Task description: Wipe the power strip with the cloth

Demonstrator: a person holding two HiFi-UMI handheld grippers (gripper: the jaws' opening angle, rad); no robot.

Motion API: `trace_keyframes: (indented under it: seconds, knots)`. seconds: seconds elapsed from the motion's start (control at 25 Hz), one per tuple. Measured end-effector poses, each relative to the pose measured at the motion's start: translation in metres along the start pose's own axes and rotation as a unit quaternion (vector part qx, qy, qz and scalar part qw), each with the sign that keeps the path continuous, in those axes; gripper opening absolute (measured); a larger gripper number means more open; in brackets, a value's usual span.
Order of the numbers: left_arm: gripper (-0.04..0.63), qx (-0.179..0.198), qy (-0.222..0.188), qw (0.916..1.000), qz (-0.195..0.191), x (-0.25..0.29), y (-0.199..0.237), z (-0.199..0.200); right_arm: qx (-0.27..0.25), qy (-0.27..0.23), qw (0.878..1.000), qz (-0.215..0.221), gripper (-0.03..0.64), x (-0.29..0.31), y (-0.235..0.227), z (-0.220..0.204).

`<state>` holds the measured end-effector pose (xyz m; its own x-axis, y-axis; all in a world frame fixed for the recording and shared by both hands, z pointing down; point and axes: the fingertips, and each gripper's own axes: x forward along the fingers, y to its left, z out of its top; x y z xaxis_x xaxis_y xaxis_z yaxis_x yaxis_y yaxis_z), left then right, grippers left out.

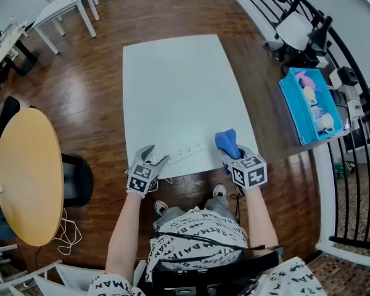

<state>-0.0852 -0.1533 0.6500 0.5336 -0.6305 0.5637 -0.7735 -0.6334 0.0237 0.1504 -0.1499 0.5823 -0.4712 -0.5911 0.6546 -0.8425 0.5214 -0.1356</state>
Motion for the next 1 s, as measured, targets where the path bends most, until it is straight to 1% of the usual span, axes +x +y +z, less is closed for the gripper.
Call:
trace_keyframes:
  seconds: [0.04,0.08,0.12,0.16,0.2,0.28,0.32,0.4,0.48,0.56,0.72,0.84,1.0]
  knots:
    - [0.238,-0.014,-0.013,0.9993,0.033,-0.010,0.008,0.008,0.003,-0.002,1.000,-0.002,0.127,0.002,-0.001,0.000]
    - [0.159,-0.031,-0.028,0.9969,0.066,-0.022,0.016,0.017,0.003,-0.002,1.000,-0.004,0.127,0.004,-0.001,0.001]
    - [0.080,-0.054,-0.044,0.9932,0.093,-0.033,0.022,0.024,0.001,-0.002,1.000,-0.004,0.127,0.005,0.000,0.001]
    - [0.017,-0.083,-0.059,0.9888,0.109,-0.043,0.024,0.031,0.000,-0.002,1.000,-0.003,0.127,0.007,0.002,0.000]
    - [0.011,-0.112,-0.073,0.9845,0.114,-0.051,0.023,0.036,0.000,-0.001,1.000,-0.001,0.127,0.009,0.004,0.000]
    - [0.011,-0.160,-0.092,0.9772,0.105,-0.061,0.015,0.043,-0.001,-0.002,1.000,0.006,0.127,0.011,0.009,0.000]
    - [0.011,-0.175,-0.100,0.9743,0.100,-0.064,0.010,0.047,-0.002,-0.002,1.000,0.010,0.127,0.012,0.012,0.000]
    - [0.011,-0.192,-0.119,0.9702,0.089,-0.070,-0.001,0.057,-0.007,-0.002,1.000,0.016,0.127,0.013,0.018,0.002]
    - [0.011,-0.191,-0.141,0.9688,0.072,-0.073,-0.014,0.068,-0.007,-0.002,1.000,0.020,0.127,0.013,0.024,0.002]
    - [0.011,-0.180,-0.148,0.9703,0.065,-0.075,-0.024,0.075,-0.006,-0.005,1.000,0.023,0.127,0.012,0.028,0.002]
    - [0.011,-0.162,-0.142,0.9739,0.072,-0.074,-0.030,0.079,-0.006,-0.009,1.000,0.029,0.127,0.009,0.032,0.003]
    - [0.011,-0.161,-0.132,0.9758,0.068,-0.072,-0.032,0.076,-0.003,-0.009,0.999,0.031,0.127,0.007,0.033,0.000]
    - [0.011,-0.168,-0.126,0.9754,0.067,-0.072,-0.030,0.072,-0.002,-0.010,0.999,0.031,0.127,0.005,0.034,-0.001]
